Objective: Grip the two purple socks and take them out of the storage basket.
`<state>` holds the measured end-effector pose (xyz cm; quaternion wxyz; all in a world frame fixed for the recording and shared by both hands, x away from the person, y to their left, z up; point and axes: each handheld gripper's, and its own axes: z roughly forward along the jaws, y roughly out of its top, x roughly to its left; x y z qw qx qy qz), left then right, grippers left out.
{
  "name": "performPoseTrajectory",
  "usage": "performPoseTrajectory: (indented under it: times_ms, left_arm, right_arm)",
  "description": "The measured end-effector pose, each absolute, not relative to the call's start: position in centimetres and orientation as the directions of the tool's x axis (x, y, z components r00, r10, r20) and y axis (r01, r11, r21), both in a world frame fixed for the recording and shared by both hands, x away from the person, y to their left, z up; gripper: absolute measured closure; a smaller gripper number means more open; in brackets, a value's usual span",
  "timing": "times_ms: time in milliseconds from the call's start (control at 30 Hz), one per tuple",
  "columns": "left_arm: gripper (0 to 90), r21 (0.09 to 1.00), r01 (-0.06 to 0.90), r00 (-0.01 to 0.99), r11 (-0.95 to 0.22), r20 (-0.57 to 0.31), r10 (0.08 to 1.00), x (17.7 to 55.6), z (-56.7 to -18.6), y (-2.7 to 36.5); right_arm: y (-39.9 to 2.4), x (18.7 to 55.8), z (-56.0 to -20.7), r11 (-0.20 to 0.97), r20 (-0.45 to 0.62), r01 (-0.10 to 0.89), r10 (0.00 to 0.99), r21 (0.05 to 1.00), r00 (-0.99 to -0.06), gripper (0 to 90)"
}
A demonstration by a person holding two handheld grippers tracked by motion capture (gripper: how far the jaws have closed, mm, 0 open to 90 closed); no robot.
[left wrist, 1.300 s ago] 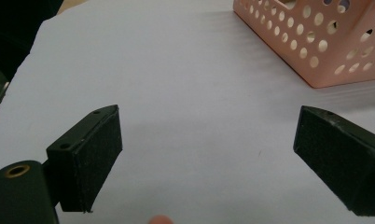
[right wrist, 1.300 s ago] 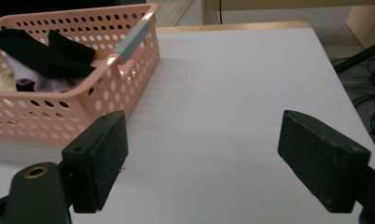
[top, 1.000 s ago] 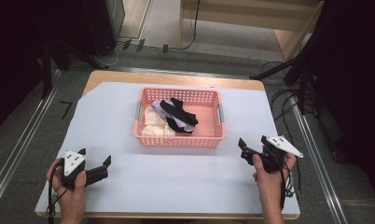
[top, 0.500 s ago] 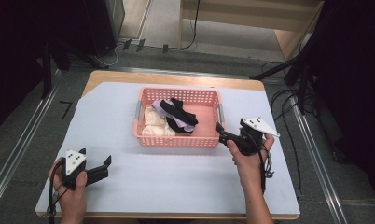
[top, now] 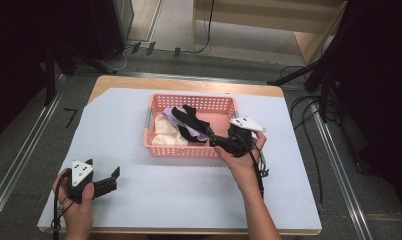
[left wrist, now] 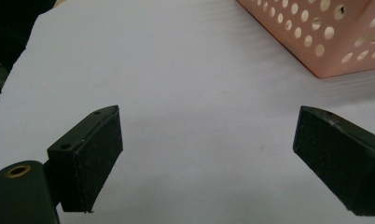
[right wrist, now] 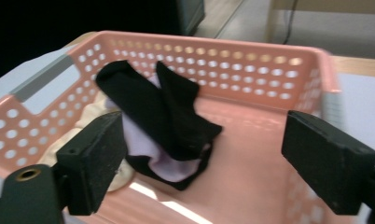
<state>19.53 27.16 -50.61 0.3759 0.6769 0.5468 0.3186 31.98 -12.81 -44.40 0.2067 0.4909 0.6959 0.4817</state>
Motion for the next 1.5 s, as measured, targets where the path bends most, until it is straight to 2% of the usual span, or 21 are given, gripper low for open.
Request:
performPoseTrajectory:
  times_ms: [33,100,167,267,367,400,500,633,867,900,967,1000,1033,1067,1233,1433,1500]
  left_arm:
    - [9.0,0.857,0.501,0.199,-0.120,0.020,0.980,19.5,-50.6,27.2]
    - [9.0,0.856,0.503,0.199,-0.118,0.018,0.980,19.6,-50.6,27.1]
    - [9.0,0.855,0.506,0.196,-0.119,0.020,0.980,19.6,-50.6,27.1]
    - [9.0,0.855,0.505,0.197,-0.119,0.020,0.980,19.6,-50.6,27.1]
    - [9.0,0.856,0.504,0.197,-0.117,0.019,0.980,19.6,-50.6,27.1]
    - [9.0,0.856,0.504,0.197,-0.118,0.018,0.980,19.6,-50.6,27.1]
    - [9.0,0.857,0.501,0.201,-0.119,0.018,0.979,19.6,-50.7,27.1]
    - [9.0,0.854,0.507,0.199,-0.120,0.020,0.980,19.6,-50.6,27.1]
    - [9.0,0.850,0.511,0.202,-0.123,0.021,0.979,19.6,-50.6,27.1]
    - [9.1,0.853,0.507,0.201,-0.122,0.020,0.979,19.6,-50.6,27.1]
    - [9.1,0.853,0.507,0.203,-0.124,0.021,0.979,19.6,-50.6,27.1]
    - [9.1,0.853,0.508,0.203,-0.123,0.021,0.979,19.6,-50.6,27.1]
    - [9.1,0.852,0.508,0.203,-0.123,0.020,0.979,19.7,-50.6,27.1]
    - [9.1,0.850,0.512,0.205,-0.124,0.019,0.979,19.6,-50.6,27.1]
    - [9.1,0.850,0.512,0.206,-0.122,0.017,0.978,19.7,-50.6,27.1]
    - [9.2,0.852,0.509,0.206,-0.124,0.020,0.978,19.7,-50.7,27.1]
    - [9.2,0.852,0.509,0.206,-0.123,0.018,0.978,19.7,-50.7,27.1]
  right_arm:
    - [-12.0,32.4,-44.6,0.078,0.173,0.498,0.881,0.864,-0.440,18.8]
    - [-11.6,32.5,-44.7,0.083,0.170,0.498,0.881,0.863,-0.442,20.6]
    - [-10.6,33.1,-44.8,0.084,0.158,0.491,0.888,0.867,-0.432,27.6]
    - [-9.9,33.6,-44.9,0.094,0.146,0.490,0.891,0.866,-0.429,30.4]
    - [-8.5,34.5,-45.4,0.107,0.143,0.498,0.887,0.861,-0.439,38.9]
    - [-8.5,34.5,-45.4,0.107,0.143,0.498,0.887,0.861,-0.439,38.9]
    - [-7.4,34.8,-45.6,0.122,0.138,0.502,0.882,0.856,-0.450,48.3]
    - [-6.7,35.0,-45.5,0.131,0.155,0.522,0.869,0.843,-0.469,51.7]
    - [-4.6,35.8,-45.7,0.243,0.079,0.587,0.880,0.772,-0.469,55.3]
    - [-4.4,35.9,-45.7,0.254,0.074,0.598,0.880,0.760,-0.468,57.5]
    - [-4.2,36.0,-45.8,0.293,0.043,0.601,0.876,0.743,-0.480,69.1]
    - [-4.2,36.0,-45.8,0.293,0.043,0.601,0.876,0.743,-0.480,69.1]
    - [-4.3,36.0,-45.8,0.296,0.039,0.600,0.876,0.743,-0.480,74.8]
    - [-4.6,36.0,-45.7,0.268,0.077,0.609,0.874,0.746,-0.479,85.5]
    - [-5.7,35.5,-45.4,0.181,0.154,0.574,0.860,0.799,-0.486,88.3]
    - [-6.8,33.7,-42.9,0.064,0.271,0.467,0.741,0.882,-0.615,89.9]
    - [-7.5,33.2,-41.8,0.042,0.265,0.443,0.750,0.895,-0.606,89.9]
